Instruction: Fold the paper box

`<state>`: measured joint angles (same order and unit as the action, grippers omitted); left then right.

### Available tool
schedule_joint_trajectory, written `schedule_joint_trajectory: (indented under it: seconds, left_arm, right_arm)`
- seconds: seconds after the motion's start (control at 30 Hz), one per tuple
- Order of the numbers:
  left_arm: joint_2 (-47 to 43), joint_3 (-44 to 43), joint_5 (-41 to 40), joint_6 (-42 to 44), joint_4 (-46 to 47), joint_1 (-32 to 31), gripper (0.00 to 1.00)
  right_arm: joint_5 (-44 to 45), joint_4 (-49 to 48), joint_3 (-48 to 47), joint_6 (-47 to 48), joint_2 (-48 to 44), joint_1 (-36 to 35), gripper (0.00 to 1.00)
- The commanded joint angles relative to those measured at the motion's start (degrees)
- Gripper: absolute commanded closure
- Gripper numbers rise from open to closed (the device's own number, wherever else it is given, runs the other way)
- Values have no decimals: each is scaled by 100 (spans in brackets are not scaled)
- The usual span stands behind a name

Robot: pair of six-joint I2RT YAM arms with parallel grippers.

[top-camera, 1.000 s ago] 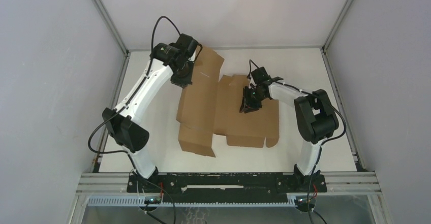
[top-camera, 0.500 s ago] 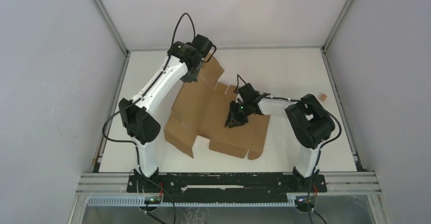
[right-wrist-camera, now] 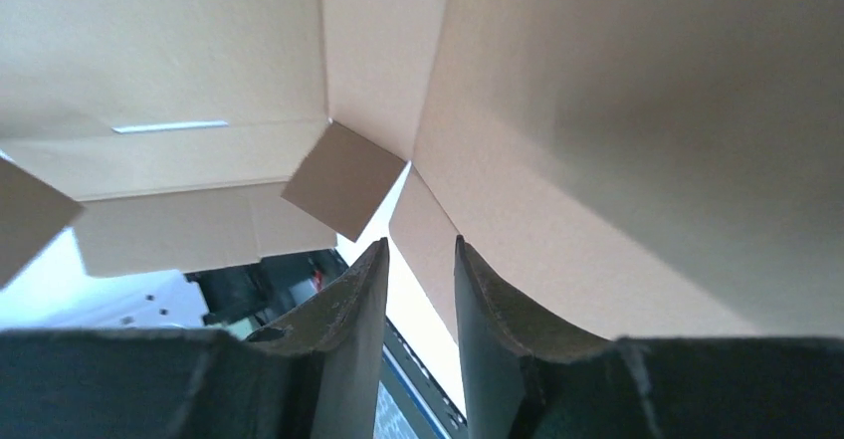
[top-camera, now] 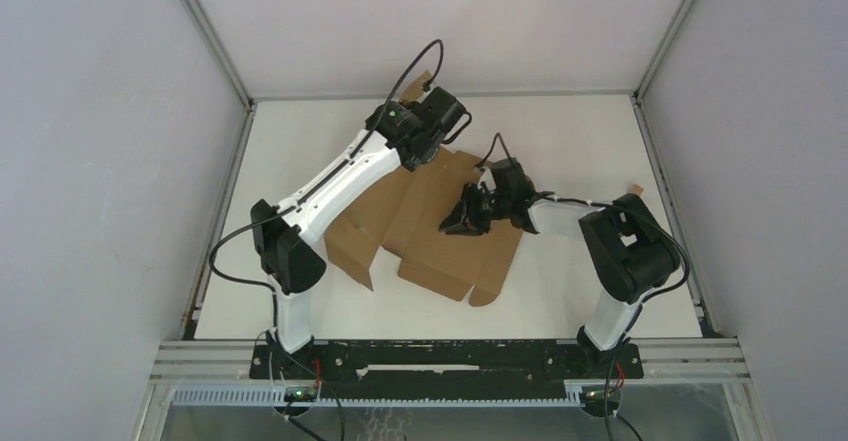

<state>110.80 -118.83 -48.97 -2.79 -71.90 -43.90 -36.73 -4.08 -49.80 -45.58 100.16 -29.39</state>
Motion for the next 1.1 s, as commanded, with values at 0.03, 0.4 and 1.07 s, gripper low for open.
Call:
schedule_joint_trajectory:
  seconds: [0.03,0.4,1.07]
  left_arm:
    - [27,152,-975,498,426,-183,100]
    - [579,196,-1251,985,783,-455,100]
    - [-97,1365,-1270,851,1821,-625,100]
  right_arm:
    - [-664,-780,-3,-92,-373,772,60]
    - [-885,-412,1,314,-536,1619,60]
    - [-1325,756,-75,762,-1268,2584,58]
